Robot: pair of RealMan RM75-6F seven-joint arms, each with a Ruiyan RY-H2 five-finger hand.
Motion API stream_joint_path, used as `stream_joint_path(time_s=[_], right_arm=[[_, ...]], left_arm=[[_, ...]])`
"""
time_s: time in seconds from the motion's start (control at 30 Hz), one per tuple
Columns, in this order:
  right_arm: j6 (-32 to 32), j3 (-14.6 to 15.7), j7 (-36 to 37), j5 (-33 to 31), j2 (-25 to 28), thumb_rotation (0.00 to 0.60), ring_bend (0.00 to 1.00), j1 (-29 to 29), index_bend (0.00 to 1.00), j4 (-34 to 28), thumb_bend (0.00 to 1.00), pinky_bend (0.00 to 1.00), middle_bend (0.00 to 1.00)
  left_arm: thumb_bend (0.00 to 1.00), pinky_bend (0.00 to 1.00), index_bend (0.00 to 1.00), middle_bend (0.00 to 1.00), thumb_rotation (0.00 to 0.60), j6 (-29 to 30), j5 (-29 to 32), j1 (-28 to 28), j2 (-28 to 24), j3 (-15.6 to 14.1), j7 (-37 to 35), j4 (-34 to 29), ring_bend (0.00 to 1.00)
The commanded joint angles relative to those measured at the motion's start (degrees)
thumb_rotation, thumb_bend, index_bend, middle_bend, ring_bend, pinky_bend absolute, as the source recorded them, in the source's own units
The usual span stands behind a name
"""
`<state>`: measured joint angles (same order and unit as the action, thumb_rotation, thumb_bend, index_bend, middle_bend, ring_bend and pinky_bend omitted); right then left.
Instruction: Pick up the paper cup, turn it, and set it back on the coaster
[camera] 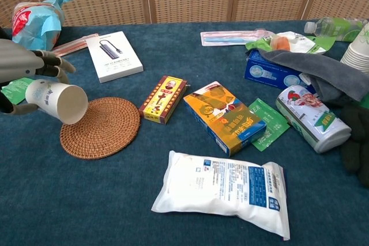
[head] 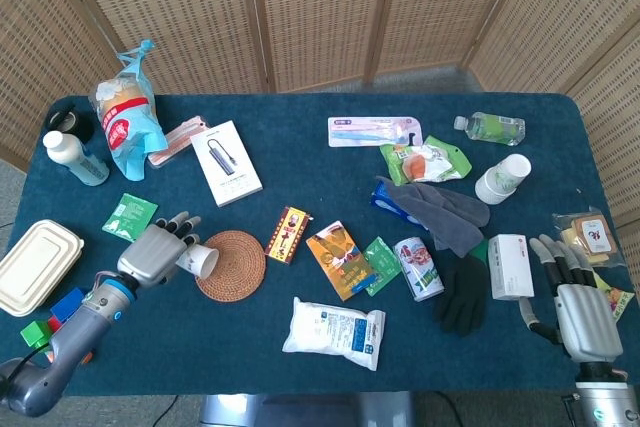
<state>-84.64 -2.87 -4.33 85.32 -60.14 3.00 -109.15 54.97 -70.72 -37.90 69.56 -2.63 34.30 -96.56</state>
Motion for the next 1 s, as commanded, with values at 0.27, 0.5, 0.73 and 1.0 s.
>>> stream_joint_path(time_s=[0.27, 0.5, 0.73, 1.0], right_arm=[[0.17, -0.13, 0.88, 0.06, -0.09, 0.6, 0.0, 0.15, 0.0, 0.71, 0.45, 0.0, 0.0], [0.64, -0.22, 1.32, -0.25, -0.15, 0.6, 0.0, 0.37, 0.0, 1.12, 0.45, 0.0, 0.0], [1.16, -0.34, 1.52, -0.39, -0.28, 0.6, 0.0, 0.73, 0.0, 1.38, 0.45, 0.0, 0.0], [1.69, -0.42, 1.91, 0.21, -0.68, 0.6, 0.0, 1.35, 0.0, 1.81, 0.45, 0.0, 0.0]], left_arm=[[0.45, 0.25, 0.37, 0.13, 0.6, 3.26, -3.89, -3.31, -0.68, 0.09, 20.94, -0.48, 0.11], [0.45, 0.23, 0.39, 0.12, 0.6, 3.85, -7.11, -4.3, 1.56, -1.03, 31.43, 1.18, 0.09], [0.45, 0.21, 0.41, 0.11, 0.6, 2.81, -8.71, -5.16, 3.16, -2.05, 39.38, 1.91, 0.07], [0.45, 0.21, 0.42, 0.1, 0.6, 1.81, -10.31, -5.47, 5.3, -3.51, 47.59, 2.88, 0.05]])
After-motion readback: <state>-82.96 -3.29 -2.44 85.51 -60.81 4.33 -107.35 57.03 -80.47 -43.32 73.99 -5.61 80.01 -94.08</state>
